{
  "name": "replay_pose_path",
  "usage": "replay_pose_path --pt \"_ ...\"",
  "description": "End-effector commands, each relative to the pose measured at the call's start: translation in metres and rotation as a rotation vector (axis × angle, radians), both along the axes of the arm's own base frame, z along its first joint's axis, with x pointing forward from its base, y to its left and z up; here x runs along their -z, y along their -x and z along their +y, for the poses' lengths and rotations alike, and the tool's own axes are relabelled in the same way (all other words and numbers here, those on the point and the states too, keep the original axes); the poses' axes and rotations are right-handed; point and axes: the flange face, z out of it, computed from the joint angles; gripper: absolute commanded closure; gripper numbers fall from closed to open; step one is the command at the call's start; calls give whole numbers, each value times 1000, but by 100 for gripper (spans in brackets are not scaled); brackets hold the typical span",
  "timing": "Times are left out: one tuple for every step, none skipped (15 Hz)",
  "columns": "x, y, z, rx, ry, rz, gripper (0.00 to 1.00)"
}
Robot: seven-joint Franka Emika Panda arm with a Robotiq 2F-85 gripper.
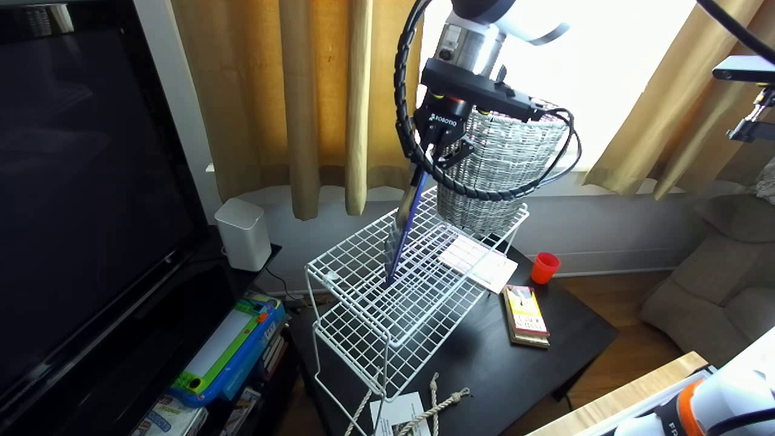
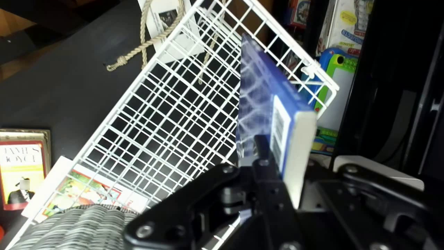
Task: Remove the book from the basket
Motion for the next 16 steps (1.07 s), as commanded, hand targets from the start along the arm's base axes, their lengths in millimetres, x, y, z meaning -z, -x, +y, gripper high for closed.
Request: replay_pose_path --pt "11 16 3 -25 5 -123 97" --pt "15 17 5 -13 -11 -143 97" --pt "20 17 5 -18 -14 -174 97" --pt "24 19 5 -26 -18 -203 97" --pt "27 20 3 -25 -22 -226 97" --pt "31 21 0 -30 -24 -246 97" --pt "36 21 -2 -36 -26 -256 97" --pt "40 22 -3 -43 -27 -270 97" --pt "44 23 -4 -52 -32 -275 97" --pt "47 23 -6 -55 -45 -277 97" --pt "48 24 -9 -57 -54 -276 97" --pt "45 27 -10 -65 -66 -286 97" --pt "42 30 -11 -77 -70 -303 97" --pt "36 35 -10 -104 -72 -323 97" --pt "32 39 -9 -123 -68 -330 97" --pt "28 43 -9 -142 -63 -339 97"
